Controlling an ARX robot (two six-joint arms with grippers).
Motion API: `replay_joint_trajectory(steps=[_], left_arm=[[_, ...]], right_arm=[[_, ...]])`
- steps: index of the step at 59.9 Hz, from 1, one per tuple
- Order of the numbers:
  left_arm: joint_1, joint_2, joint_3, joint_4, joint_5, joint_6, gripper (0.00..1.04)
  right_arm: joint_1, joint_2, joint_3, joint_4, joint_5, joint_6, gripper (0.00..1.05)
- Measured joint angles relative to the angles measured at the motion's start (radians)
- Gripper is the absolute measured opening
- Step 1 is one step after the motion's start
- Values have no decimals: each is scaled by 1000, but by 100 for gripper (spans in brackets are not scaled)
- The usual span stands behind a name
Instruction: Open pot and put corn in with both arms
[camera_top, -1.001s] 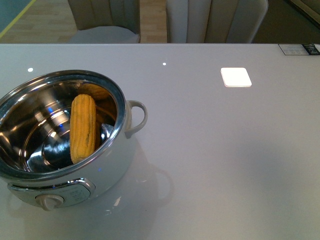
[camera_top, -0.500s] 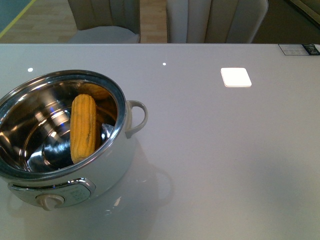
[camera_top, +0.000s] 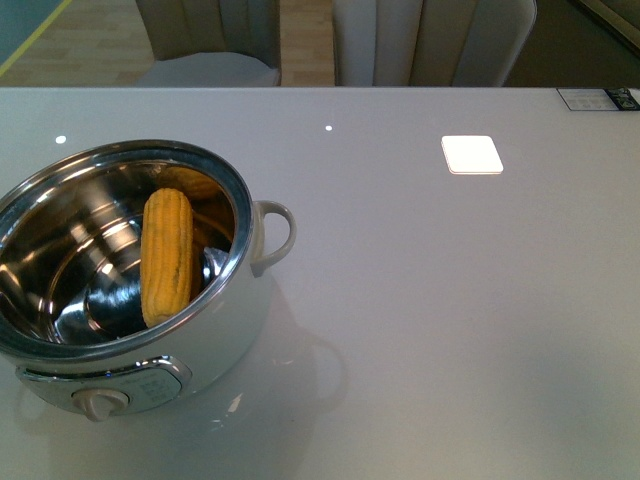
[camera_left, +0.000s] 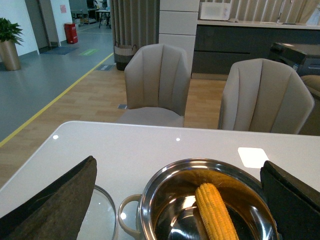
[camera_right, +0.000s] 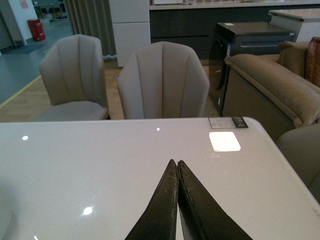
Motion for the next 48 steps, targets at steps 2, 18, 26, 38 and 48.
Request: replay_joint_trajectory(steps=[2, 18, 26, 38, 48], left_arm=[[0, 0, 0, 0, 0, 0, 98], [0, 0, 0, 0, 0, 0, 98], [0, 0, 0, 0, 0, 0, 98], [0, 0, 0, 0, 0, 0, 98], [0, 0, 0, 0, 0, 0, 98]], right_arm=[[0, -12, 0, -11, 0, 0, 2], [0, -102, 0, -101, 0, 0, 2], [0, -134, 0, -134, 0, 0, 2], [0, -306, 0, -313, 1, 0, 2], [0, -312, 0, -317, 2, 0, 2]])
